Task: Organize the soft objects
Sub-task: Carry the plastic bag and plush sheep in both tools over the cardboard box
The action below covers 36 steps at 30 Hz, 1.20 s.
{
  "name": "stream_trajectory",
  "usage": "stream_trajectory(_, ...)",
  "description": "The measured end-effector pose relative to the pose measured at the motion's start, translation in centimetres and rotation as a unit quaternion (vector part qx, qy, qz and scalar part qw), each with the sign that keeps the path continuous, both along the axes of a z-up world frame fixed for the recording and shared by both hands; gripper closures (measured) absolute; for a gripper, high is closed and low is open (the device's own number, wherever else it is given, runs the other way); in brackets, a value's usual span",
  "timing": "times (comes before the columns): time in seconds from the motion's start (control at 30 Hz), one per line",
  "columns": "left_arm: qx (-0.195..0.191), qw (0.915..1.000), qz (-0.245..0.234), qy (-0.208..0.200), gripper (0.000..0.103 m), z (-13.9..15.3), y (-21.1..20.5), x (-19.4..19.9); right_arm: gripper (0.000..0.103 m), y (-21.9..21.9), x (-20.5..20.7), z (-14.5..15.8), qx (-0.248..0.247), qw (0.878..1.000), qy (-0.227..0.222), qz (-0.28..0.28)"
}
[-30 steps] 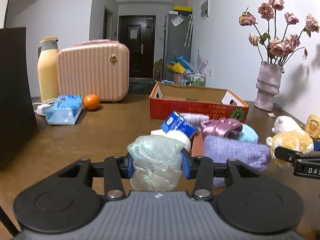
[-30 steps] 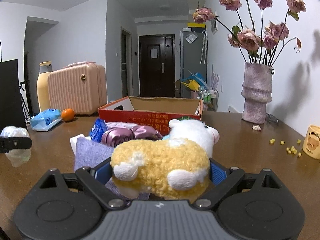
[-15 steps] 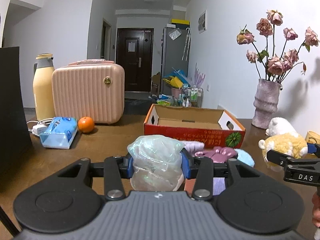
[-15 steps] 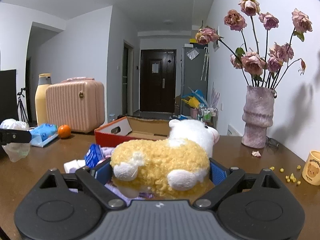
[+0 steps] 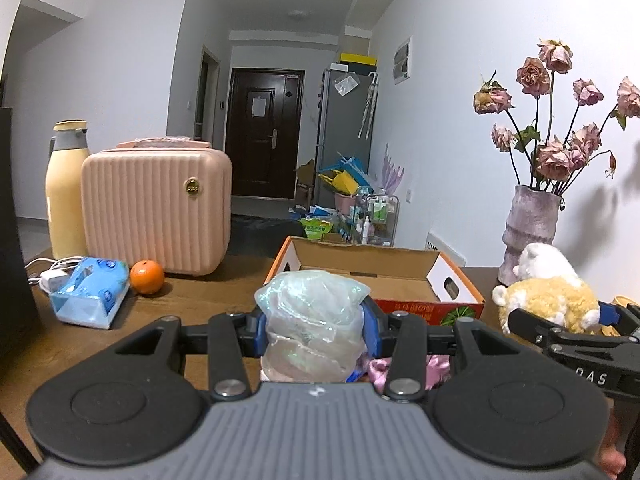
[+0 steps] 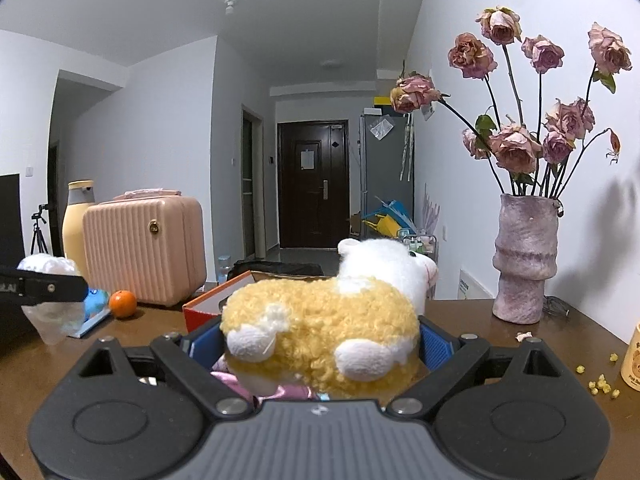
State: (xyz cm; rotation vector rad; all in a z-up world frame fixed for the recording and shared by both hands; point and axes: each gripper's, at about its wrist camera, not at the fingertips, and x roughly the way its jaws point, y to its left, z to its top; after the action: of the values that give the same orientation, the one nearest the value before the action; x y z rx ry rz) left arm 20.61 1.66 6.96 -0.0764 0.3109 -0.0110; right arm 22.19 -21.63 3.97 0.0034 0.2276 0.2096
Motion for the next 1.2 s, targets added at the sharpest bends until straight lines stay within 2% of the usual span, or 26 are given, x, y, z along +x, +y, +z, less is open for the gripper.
stream_trajectory(0.37, -0.006, 0.9999, 0.006, -0.006, 0.059, 0.0, -0.5, 4.7, 0.008, 0.4, 3.1, 0.3, -0.001, 1.000, -0.011, -0.003)
stream_trajectory(0.63, -0.012, 0.9998, 0.014, -0.004, 0.059, -0.1, 0.5, 7.4, 0.008, 1.4, 5.6, 0.2, -0.022, 1.000, -0.017, -0.005)
stream_trajectory(1.2, -0.009, 0.9994, 0.033, 0.008, 0.059, -0.8, 2.5, 13.2, 0.008, 3.4, 11.6, 0.5, -0.028, 0.999, -0.017, 0.009)
